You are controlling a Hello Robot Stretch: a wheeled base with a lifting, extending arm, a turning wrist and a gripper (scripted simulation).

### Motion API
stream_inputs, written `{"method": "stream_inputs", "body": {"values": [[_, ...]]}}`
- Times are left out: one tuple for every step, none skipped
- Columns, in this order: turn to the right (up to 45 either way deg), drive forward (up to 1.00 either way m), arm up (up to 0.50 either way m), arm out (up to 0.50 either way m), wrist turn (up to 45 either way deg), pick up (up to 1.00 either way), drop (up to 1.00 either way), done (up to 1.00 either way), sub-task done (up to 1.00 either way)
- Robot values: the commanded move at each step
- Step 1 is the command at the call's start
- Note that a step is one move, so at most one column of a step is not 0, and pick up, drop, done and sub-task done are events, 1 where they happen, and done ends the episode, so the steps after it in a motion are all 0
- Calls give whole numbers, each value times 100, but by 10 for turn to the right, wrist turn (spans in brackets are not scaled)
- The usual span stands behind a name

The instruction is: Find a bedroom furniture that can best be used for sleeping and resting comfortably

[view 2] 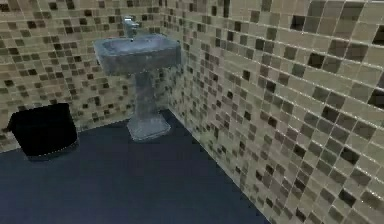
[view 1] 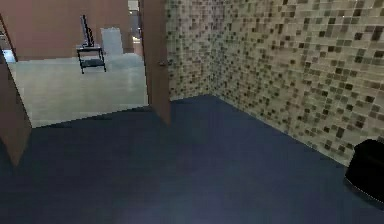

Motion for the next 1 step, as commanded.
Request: {"method": "stream_inputs", "body": {"values": [[-300,0,0,0,0,0,0,0,0]]}}
